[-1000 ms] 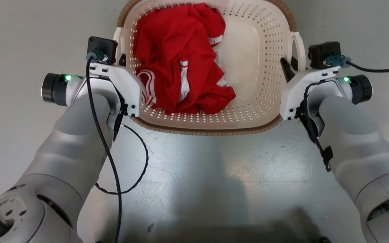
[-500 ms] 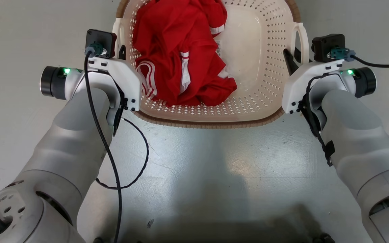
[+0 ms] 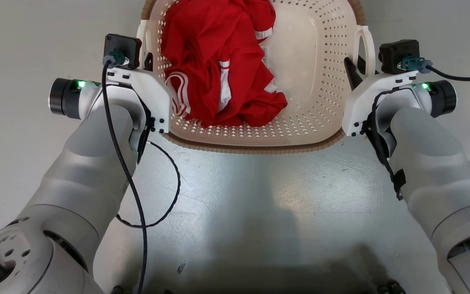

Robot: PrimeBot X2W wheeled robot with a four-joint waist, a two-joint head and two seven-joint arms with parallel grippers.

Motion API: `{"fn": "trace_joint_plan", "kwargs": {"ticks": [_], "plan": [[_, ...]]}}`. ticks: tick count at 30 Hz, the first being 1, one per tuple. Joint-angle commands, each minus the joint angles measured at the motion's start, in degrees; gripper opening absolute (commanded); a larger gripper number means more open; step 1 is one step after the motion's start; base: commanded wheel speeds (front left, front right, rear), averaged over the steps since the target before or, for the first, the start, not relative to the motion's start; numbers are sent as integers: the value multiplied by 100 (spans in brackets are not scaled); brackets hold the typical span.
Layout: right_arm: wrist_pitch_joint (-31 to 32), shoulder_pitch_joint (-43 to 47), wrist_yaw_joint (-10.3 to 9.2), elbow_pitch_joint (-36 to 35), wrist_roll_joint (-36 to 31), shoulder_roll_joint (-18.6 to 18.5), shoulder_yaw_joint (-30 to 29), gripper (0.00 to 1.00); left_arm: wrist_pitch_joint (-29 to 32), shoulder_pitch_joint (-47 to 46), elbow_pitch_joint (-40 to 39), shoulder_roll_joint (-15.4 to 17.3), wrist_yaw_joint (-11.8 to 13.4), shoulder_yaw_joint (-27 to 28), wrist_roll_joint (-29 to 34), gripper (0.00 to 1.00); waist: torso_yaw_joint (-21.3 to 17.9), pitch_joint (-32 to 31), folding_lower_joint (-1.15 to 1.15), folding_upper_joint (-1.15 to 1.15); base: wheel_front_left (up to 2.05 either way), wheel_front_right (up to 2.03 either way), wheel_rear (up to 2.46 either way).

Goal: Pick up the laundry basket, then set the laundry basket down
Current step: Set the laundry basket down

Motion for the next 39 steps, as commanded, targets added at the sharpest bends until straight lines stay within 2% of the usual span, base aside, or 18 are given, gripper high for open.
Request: {"fn": "trace_joint_plan", "kwargs": {"ticks": [1,10,11,12,13,14,27,39], "plan": [[-50,229,43,-65,-116,127,70,0,-84,-151,-5,163,24,37,21,0,-6,10,0,0,0,0,0],[-22,277,43,-99,-99,127,9,0,-48,-164,-5,194,32,11,13,0,-24,52,0,0,0,0,0],[-33,280,43,-99,-90,127,-13,29,-48,-163,-5,190,37,17,4,0,-20,56,0,0,0,0,0],[-52,281,43,-98,-82,127,-33,75,-50,-162,-5,185,52,31,-13,30,-14,61,0,0,0,0,0],[-80,281,43,-96,-71,127,-61,100,-46,-155,-5,181,72,56,-41,56,-10,65,0,0,0,0,0],[-127,278,43,-95,-74,127,-81,100,-35,-146,-5,175,95,84,-74,100,-5,67,0,0,0,0,0],[-341,293,43,-71,-232,127,-267,100,-41,-46,-5,175,175,143,-172,100,-6,-37,0,0,0,0,0],[-527,528,43,-123,-118,127,-208,100,-138,280,-4,195,111,208,-265,100,-127,-650,0,0,0,0,0]]}}
